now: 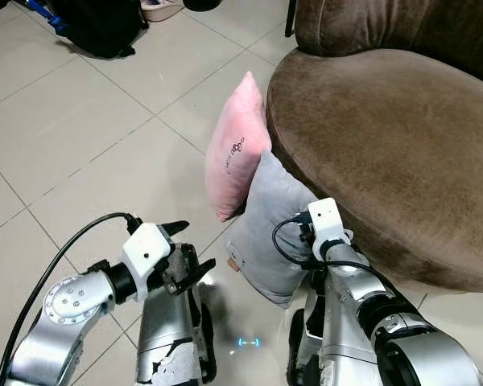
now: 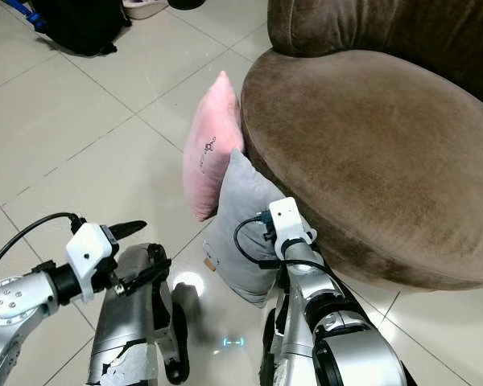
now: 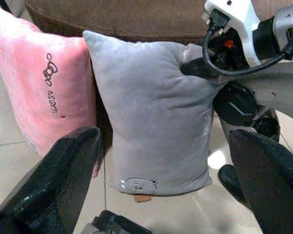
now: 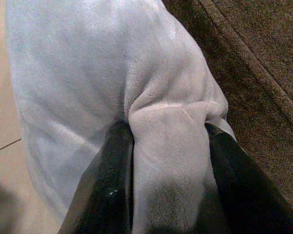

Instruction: Move the pillow to the sofa from floor

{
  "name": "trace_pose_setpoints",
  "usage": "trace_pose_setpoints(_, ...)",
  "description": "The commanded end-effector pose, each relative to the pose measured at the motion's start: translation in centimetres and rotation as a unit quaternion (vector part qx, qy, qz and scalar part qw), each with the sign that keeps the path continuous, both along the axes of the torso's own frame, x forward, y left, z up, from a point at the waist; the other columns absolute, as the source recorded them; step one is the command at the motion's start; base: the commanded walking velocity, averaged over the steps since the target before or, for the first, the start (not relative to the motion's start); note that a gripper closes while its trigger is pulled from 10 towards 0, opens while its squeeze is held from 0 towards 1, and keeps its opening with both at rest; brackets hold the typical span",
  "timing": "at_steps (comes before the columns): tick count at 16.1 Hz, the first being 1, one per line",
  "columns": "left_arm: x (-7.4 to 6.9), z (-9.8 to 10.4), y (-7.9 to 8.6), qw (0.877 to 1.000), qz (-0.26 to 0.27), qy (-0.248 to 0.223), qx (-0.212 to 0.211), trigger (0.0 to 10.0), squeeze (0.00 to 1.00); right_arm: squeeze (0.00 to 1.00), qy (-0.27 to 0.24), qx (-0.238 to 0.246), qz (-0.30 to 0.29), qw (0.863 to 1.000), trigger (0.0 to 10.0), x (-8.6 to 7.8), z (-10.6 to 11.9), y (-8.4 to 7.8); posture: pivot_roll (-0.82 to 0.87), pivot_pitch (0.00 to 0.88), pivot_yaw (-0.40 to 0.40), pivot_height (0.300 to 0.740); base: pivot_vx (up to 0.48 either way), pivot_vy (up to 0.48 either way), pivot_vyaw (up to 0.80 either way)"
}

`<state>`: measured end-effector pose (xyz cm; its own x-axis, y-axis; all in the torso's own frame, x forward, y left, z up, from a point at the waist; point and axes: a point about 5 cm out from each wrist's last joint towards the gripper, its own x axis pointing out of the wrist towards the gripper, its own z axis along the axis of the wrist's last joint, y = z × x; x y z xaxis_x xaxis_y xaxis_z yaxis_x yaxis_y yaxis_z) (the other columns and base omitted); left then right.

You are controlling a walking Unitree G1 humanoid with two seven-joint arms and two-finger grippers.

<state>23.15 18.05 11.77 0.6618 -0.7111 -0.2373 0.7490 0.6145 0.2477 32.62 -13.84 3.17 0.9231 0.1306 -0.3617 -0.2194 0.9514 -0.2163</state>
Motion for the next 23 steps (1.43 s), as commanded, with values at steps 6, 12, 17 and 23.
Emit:
trace_pose_setpoints(6, 0.5, -0.8, -0.6, 1.0, 0.007, 0.009, -0.002, 10.0, 0.0, 0.0, 0.019, 0.023, 0.028, 0.999, 0.0, -0.5, -0.6, 0.6, 0.33, 0.244, 0.028, 0.482, 0.0, 0.0, 0.0)
trace_pose_setpoints(12, 1.4, -1.3, -1.8, 1.0, 0.017, -0.001, -0.006, 10.0, 0.0, 0.0, 0.02, 0.051, 0.088, 0.995, 0.0, -0.8, -0.5, 1.7, 0.29, 0.209, 0.013, 0.482, 0.0, 0.0, 0.0)
trace_pose_setpoints(17, 2.5, -1.8, -3.3, 0.998, 0.051, -0.009, -0.042, 10.0, 0.0, 0.0, -0.048, 0.15, 0.105, 0.982, 0.0, 0.0, 2.4, 2.2, 0.2, 0.129, -0.022, 0.482, 0.0, 0.0, 0.0)
trace_pose_setpoints(23, 3.3, 0.0, -4.3, 0.993, 0.071, -0.042, -0.09, 10.0, 0.0, 0.0, -0.237, 0.233, 0.143, 0.932, 0.0, -0.4, 15.8, 0.6, 0.13, 0.031, -0.093, 0.482, 0.0, 0.0, 0.0)
